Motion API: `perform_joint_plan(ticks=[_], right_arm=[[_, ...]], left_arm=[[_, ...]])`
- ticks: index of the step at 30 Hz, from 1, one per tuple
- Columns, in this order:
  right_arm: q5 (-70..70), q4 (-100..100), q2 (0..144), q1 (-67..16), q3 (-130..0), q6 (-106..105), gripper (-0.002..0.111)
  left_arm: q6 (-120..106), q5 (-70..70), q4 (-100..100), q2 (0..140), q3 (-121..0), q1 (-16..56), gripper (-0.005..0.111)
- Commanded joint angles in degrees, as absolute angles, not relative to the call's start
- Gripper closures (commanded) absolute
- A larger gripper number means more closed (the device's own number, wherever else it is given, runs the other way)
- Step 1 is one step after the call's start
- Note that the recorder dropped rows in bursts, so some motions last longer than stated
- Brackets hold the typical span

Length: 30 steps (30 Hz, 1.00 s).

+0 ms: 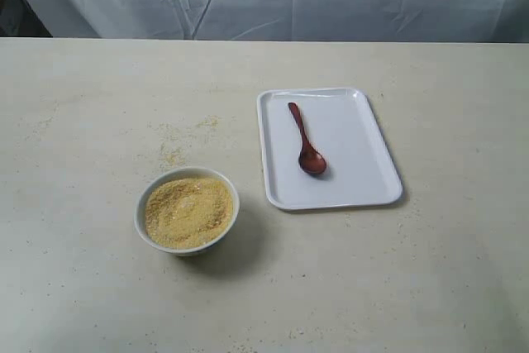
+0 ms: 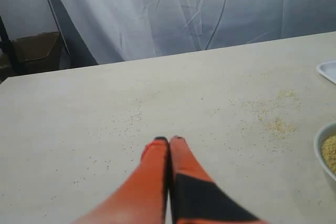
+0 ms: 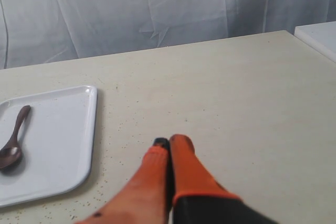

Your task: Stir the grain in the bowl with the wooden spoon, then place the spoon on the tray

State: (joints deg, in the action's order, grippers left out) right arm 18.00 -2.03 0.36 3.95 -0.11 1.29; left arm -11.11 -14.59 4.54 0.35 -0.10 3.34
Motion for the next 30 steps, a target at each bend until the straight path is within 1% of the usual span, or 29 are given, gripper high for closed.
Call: perform_joint_plan(ticks=[1,14,22,30], right_arm=[[17.51,-1.86,0.0,4.06,0.0,1.21,0.109],[17.51,-1.86,0.0,4.06,0.0,1.21,0.109],[17.51,-1.86,0.0,4.06,0.0,1.21,0.109],[17.51,-1.86,0.0,4.06,0.0,1.21,0.109]], left_arm=[[-10.94,-14.61,5.06,0.0,0.0,3.57,0.107],[-10.76,-13.73,5.24,0.0,0.0,3.57,0.107],[-2.63,-13.73,3.72,0.0,0.0,3.57,0.107],[-0.39,-13.3,2.97,0.0,0.0,3.57,0.107]])
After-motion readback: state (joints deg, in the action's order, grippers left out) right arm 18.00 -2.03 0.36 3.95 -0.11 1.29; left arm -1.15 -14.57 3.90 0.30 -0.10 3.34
